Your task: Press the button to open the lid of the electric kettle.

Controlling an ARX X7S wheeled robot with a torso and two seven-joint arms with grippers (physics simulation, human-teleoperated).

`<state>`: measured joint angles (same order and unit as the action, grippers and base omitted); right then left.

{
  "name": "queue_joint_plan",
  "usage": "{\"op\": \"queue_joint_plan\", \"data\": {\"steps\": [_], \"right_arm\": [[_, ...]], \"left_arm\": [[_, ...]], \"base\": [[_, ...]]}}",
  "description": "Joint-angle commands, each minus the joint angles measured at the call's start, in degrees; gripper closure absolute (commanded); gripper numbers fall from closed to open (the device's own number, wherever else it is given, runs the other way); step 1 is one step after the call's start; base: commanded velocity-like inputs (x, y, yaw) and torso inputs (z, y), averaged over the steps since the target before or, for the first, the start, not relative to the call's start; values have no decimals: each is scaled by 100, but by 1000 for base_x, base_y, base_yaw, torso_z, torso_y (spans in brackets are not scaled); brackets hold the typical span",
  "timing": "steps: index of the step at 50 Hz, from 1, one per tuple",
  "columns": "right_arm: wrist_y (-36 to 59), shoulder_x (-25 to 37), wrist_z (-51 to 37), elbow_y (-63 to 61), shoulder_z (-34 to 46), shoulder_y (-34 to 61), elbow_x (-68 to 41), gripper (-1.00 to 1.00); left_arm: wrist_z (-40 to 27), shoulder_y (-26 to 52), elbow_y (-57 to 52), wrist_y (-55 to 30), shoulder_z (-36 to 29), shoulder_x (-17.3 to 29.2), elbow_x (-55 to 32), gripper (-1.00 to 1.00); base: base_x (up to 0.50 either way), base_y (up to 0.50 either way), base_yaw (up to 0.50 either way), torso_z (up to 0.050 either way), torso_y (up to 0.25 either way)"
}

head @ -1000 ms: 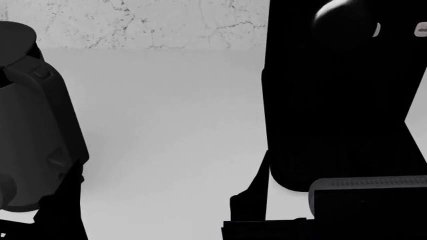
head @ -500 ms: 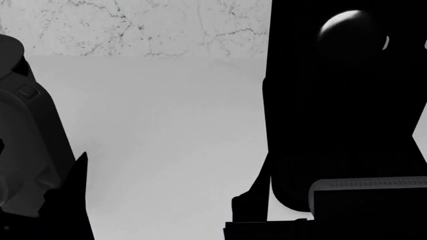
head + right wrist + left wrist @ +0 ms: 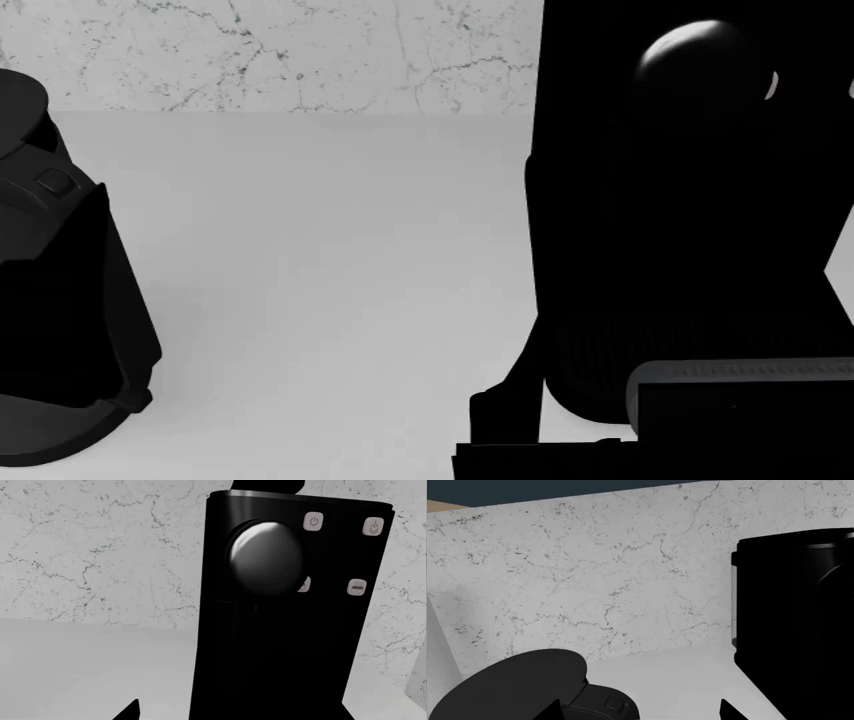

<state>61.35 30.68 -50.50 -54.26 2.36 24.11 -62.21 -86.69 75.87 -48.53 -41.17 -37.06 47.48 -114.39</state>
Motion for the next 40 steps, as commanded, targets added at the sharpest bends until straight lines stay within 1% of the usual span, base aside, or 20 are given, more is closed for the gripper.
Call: {"op": "queue_joint_plan", "data": {"steps": [1, 2, 4, 11, 17, 22, 28, 31, 40], "right_arm": [[25, -85, 76, -96, -102, -33, 77, -100], [8, -83, 90, -90, -91, -44, 97, -100], [-24, -77, 124, -73, -49, -64, 162, -100], [-67, -69, 132, -44, 16, -81, 209, -100], [-82, -49, 104, -43, 25, -78, 181, -100], [-174, -36, 179, -9, 92, -135, 312, -100], [-275, -36, 270, 60, 209, -196, 490, -100], [-314, -20, 291, 67, 218, -215, 519, -100], [-297, 2, 224, 53, 220, -199, 439, -100]], "left_arm": [[654, 488, 621, -215, -492, -11, 326, -100], [661, 528, 671, -270, -534, -27, 305, 100], [803, 558, 849, -383, -601, -75, 399, 100], [840, 826, 1156, -684, -798, -195, 404, 100], [1009, 774, 1304, -746, -857, -198, 539, 100], [1295, 544, 1460, -757, -937, -232, 849, 100], [1648, 702, 1872, -962, -1059, -417, 1001, 100], [1974, 630, 2099, -986, -1107, -474, 1250, 100], [2348, 462, 2550, -1031, -1261, -504, 1642, 100]], "base": [[0, 0, 0, 0, 0], [0, 0, 0, 0, 0], [0, 0, 0, 0, 0], [0, 0, 0, 0, 0], [0, 0, 0, 0, 0], [0, 0, 0, 0, 0], [0, 0, 0, 0, 0], [0, 0, 0, 0, 0], [0, 0, 0, 0, 0]]}}
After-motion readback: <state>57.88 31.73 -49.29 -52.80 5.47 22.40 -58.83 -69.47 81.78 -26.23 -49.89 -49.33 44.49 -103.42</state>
